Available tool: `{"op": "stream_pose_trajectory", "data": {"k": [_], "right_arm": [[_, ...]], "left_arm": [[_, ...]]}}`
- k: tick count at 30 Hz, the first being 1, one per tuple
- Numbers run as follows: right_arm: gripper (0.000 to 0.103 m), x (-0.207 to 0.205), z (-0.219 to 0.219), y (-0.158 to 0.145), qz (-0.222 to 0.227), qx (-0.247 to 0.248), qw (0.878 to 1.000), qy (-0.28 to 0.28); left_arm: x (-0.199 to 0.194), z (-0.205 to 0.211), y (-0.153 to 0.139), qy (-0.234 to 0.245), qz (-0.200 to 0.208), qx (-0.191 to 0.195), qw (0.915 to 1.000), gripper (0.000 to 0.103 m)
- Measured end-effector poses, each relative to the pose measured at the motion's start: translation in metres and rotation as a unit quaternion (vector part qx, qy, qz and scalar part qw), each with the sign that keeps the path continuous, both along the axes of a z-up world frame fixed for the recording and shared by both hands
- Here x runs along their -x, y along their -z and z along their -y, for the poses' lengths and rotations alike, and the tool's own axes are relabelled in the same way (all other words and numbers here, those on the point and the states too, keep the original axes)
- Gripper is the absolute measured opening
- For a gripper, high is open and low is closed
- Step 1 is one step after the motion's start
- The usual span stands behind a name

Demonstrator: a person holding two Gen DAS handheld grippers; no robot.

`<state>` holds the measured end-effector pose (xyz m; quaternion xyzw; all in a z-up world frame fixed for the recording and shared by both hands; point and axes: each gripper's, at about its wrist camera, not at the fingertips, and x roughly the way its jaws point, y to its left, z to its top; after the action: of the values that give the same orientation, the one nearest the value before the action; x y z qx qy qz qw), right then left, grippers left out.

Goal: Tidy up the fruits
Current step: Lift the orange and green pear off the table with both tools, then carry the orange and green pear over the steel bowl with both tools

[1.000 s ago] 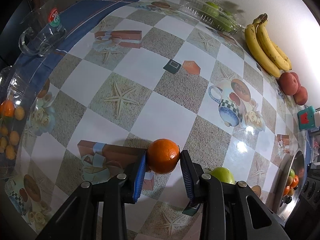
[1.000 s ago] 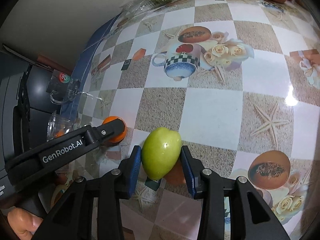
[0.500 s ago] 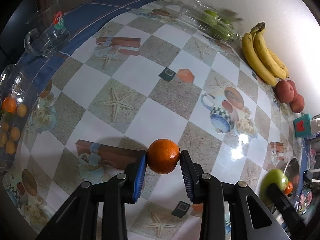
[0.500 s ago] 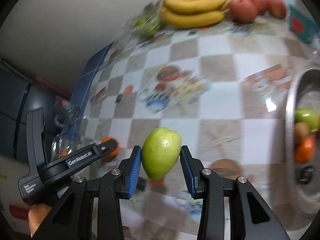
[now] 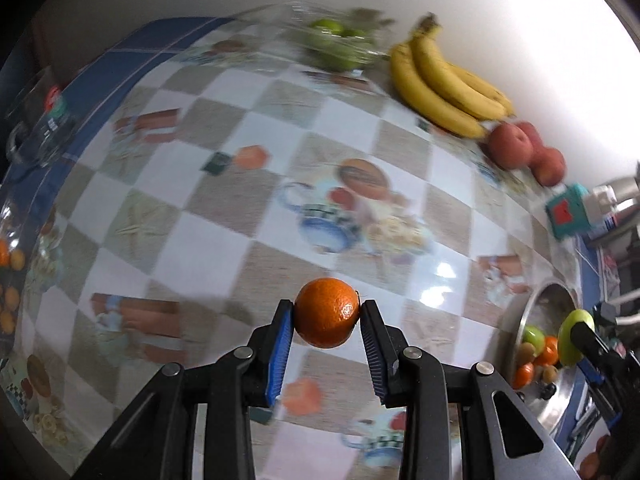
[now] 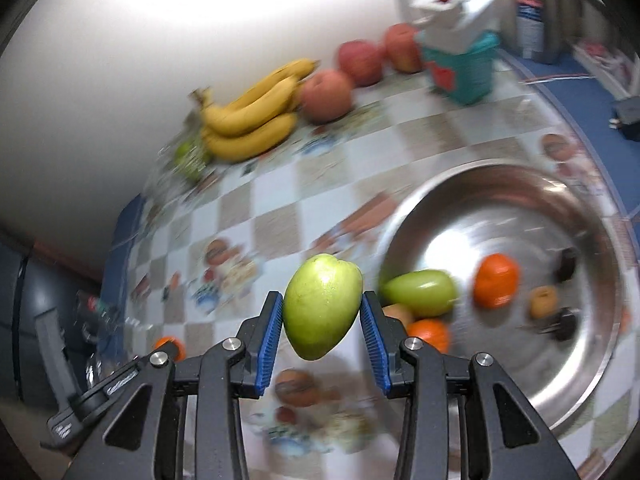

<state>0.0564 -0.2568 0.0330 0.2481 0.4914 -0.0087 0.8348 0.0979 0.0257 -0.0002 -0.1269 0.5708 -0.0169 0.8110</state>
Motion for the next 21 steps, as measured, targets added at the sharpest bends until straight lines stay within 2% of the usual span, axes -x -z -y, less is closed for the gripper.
{"op": "stream_pose_trajectory", "data": {"k": [4, 11, 21], "right_arm": [[0.041, 0.005, 0.024, -0.004, 0.002, 0.023, 0.999, 0.032], [0.041, 0.010, 0.051, -0.003, 0.001, 0.022, 0.998, 0.064], [0.041, 0.012, 0.071, 0.000, -0.003, 0.032, 0.995, 0.091]], "left_arm": [[-0.001, 0.028, -0.003, 0.031, 0.004, 0.003, 0.9995, 0.036], [-0.001, 0.077, -0.012, 0.088, 0.020, 0.002, 0.9959, 0.036], [0.003, 0.159, -0.023, 0.184, 0.054, -0.002, 0.9815, 0.036]]}}
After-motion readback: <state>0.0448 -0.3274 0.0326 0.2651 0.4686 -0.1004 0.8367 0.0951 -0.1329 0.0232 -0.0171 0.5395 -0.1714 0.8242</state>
